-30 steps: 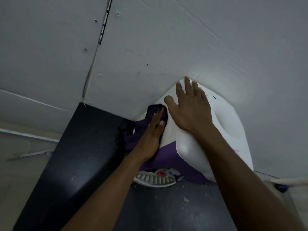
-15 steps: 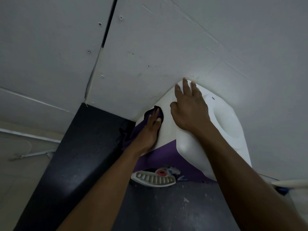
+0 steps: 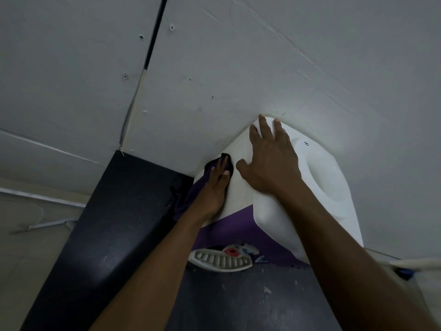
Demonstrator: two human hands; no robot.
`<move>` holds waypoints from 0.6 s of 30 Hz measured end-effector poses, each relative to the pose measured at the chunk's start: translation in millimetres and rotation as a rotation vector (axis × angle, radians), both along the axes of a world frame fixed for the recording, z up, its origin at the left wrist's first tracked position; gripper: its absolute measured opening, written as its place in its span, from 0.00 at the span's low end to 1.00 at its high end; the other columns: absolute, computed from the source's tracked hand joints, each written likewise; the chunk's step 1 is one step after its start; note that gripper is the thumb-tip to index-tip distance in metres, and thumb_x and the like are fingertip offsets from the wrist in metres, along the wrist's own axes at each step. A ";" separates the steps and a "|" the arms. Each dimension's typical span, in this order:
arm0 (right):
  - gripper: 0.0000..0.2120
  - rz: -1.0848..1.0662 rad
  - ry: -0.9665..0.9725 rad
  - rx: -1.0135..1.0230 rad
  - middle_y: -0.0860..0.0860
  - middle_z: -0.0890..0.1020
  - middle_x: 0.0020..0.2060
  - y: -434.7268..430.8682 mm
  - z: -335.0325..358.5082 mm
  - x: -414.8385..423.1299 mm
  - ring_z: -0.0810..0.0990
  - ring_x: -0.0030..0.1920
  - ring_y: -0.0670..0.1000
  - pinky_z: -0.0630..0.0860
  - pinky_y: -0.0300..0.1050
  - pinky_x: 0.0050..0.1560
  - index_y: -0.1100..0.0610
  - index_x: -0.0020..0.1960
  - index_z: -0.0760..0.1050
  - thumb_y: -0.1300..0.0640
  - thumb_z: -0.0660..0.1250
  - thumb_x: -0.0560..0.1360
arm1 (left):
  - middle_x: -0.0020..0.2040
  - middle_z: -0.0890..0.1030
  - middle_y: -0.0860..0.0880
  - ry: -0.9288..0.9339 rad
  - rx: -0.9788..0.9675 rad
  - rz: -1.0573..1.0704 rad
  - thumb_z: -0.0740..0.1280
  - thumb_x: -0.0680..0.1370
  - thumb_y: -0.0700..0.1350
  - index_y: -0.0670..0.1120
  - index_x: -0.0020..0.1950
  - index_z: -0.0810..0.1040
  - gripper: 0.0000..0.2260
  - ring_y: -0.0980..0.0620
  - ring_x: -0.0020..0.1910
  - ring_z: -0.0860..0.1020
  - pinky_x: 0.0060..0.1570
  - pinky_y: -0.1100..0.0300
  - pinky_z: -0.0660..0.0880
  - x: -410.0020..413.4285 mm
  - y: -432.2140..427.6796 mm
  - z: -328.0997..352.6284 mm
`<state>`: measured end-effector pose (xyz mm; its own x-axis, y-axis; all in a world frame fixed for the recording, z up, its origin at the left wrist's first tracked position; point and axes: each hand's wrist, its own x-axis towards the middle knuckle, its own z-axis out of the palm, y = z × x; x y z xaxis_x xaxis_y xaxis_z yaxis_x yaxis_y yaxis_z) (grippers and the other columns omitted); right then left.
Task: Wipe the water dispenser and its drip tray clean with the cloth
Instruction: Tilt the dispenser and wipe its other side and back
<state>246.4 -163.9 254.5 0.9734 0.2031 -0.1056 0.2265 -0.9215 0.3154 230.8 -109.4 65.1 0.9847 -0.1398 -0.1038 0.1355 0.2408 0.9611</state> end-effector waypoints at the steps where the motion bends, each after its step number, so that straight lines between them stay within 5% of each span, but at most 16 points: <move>1: 0.41 -0.001 -0.004 -0.005 0.53 0.44 0.84 -0.1 -0.4 0.0 0.40 0.83 0.60 0.43 0.54 0.82 0.56 0.84 0.50 0.42 0.64 0.80 | 0.83 0.48 0.57 0.002 0.014 0.006 0.48 0.86 0.56 0.57 0.83 0.48 0.24 0.55 0.82 0.46 0.81 0.49 0.45 5.3 -0.3 0.8; 7: 0.40 0.004 -0.020 -0.024 0.53 0.44 0.84 0.7 -0.9 -0.1 0.41 0.83 0.61 0.44 0.55 0.82 0.57 0.84 0.50 0.43 0.64 0.80 | 0.82 0.50 0.58 0.022 -0.033 0.029 0.49 0.86 0.58 0.58 0.82 0.50 0.25 0.58 0.81 0.47 0.81 0.47 0.46 -6.6 -2.9 2.9; 13: 0.42 0.023 -0.028 -0.023 0.53 0.44 0.84 -2.1 -1.9 0.0 0.42 0.83 0.61 0.45 0.56 0.81 0.55 0.84 0.52 0.43 0.67 0.78 | 0.82 0.50 0.62 0.061 -0.031 -0.021 0.49 0.78 0.69 0.65 0.80 0.50 0.30 0.64 0.78 0.49 0.76 0.58 0.48 -51.9 -2.7 -8.6; 18: 0.45 0.034 -0.037 -0.010 0.52 0.44 0.84 -3.3 -4.7 1.5 0.41 0.83 0.61 0.45 0.57 0.81 0.54 0.84 0.53 0.37 0.68 0.76 | 0.78 0.50 0.69 0.042 -0.046 -0.037 0.48 0.79 0.69 0.74 0.74 0.49 0.23 0.68 0.76 0.49 0.74 0.61 0.48 -46.0 -0.2 -10.0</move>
